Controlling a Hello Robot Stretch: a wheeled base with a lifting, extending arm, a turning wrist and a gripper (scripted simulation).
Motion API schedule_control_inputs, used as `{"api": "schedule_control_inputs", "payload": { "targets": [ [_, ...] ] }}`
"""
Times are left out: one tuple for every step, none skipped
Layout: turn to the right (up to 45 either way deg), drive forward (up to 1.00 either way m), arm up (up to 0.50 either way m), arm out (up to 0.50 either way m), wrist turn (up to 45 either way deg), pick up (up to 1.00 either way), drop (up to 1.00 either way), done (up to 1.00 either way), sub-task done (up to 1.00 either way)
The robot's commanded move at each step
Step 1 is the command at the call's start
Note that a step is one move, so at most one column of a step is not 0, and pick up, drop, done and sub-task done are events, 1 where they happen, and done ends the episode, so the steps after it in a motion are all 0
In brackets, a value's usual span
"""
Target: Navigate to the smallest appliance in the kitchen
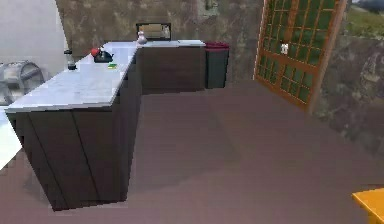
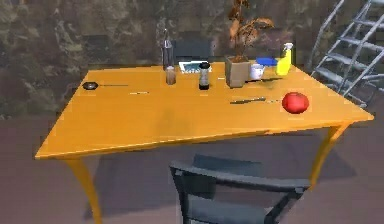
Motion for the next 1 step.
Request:
{"api": "schedule_control_inputs", "payload": {
  "targets": [
    [0.0,1.0,0.0,0.0,0.0,0.0,0.0,0.0,0.0]
  ]
}}
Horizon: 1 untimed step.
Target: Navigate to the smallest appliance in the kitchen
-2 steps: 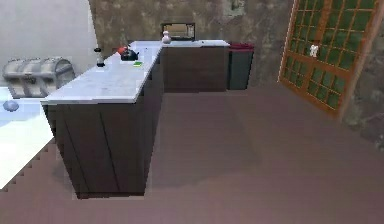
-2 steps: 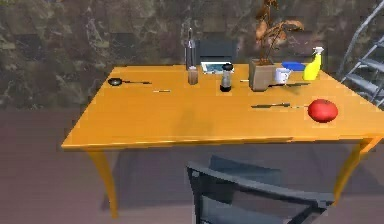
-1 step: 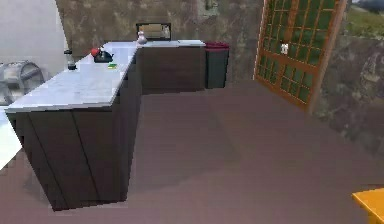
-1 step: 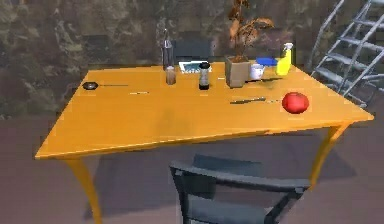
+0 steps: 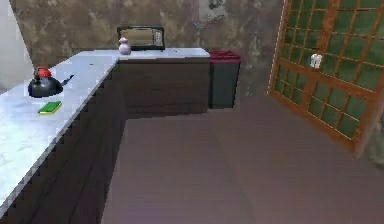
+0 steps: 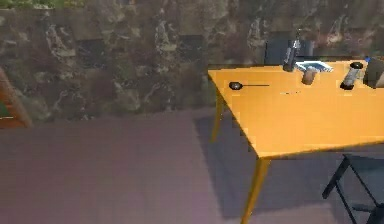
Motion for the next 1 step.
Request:
{"api": "schedule_control_inputs", "payload": {
  "targets": [
    [15.0,0.0,0.0,0.0,0.0,0.0,0.0,0.0,0.0]
  ]
}}
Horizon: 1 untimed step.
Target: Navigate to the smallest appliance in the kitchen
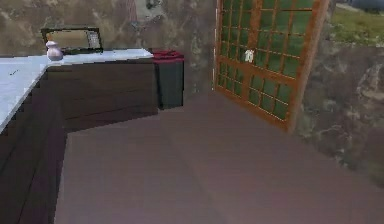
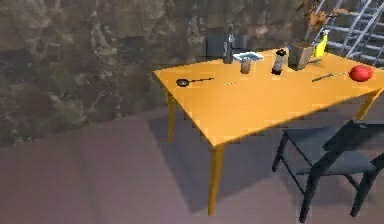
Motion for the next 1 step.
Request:
{"api": "schedule_control_inputs", "payload": {
  "targets": [
    [0.0,0.1,0.0,0.0,0.0,0.0,0.0,0.0,0.0]
  ]
}}
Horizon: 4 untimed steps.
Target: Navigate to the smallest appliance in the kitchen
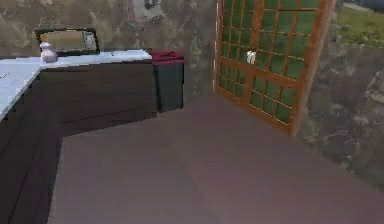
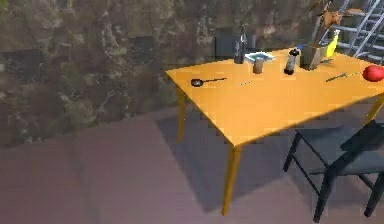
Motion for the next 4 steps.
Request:
{"api": "schedule_control_inputs", "payload": {
  "targets": [
    [-24.0,0.0,0.0,0.0,0.0,0.0,0.0,0.0,0.0],
    [0.0,1.0,0.0,0.0,0.0,0.0,0.0,0.0,0.0],
    [0.0,1.0,0.0,0.0,0.0,0.0,0.0,0.0,0.0],
    [-21.0,0.0,0.0,0.0,0.0,0.0,0.0,0.0,0.0]
  ]
}}
